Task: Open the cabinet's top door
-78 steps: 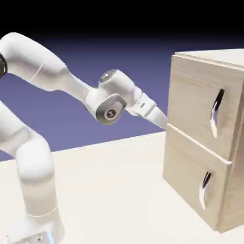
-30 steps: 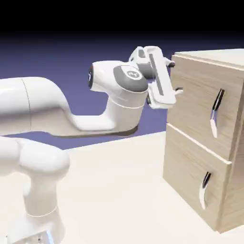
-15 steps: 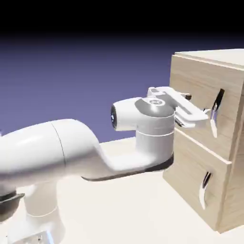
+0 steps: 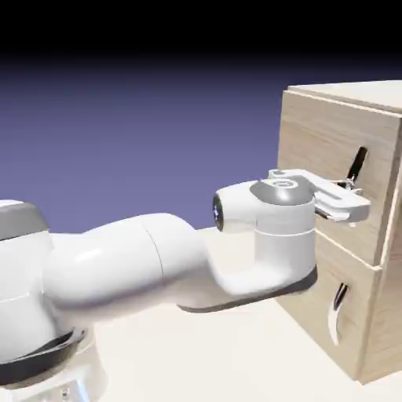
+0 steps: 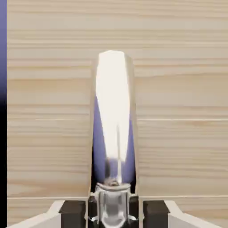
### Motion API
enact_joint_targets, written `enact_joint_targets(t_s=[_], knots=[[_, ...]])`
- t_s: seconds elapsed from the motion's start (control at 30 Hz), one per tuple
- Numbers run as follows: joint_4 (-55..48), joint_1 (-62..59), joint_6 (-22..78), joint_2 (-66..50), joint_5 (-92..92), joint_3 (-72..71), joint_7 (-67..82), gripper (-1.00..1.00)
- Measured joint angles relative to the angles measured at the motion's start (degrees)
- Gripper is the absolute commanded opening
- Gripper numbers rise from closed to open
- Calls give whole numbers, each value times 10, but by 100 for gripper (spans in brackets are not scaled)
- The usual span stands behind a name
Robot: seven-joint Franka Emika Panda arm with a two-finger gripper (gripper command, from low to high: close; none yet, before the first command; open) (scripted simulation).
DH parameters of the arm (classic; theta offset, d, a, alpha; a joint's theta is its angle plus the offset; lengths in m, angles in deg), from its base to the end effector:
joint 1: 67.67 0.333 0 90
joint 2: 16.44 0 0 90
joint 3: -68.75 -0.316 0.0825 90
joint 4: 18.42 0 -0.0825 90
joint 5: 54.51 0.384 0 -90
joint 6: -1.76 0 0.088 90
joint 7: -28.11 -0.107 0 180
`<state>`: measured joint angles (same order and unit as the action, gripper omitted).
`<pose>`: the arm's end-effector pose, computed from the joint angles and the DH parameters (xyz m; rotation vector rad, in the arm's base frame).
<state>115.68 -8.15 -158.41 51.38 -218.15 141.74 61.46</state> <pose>0.4271 -0.1686 0.4686 0.6544 1.4583 0.5667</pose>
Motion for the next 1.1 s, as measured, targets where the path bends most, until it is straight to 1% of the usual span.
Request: enact_joint_targets(t_s=[0.1,0.33,0.5,0.67,0.8,1.1], knots=[[20,-36,10,-44,-24,-24,-75,-100],[111,-181,69,-133,-15,-138,-203,-100],[135,-277,73,-195,-24,-228,-306,-100],[217,-373,130,-164,95,-330,-250,-100],[274,-427,177,-129,195,-408,-207,-100],[363,-473,288,-52,419,-569,-128,-100]])
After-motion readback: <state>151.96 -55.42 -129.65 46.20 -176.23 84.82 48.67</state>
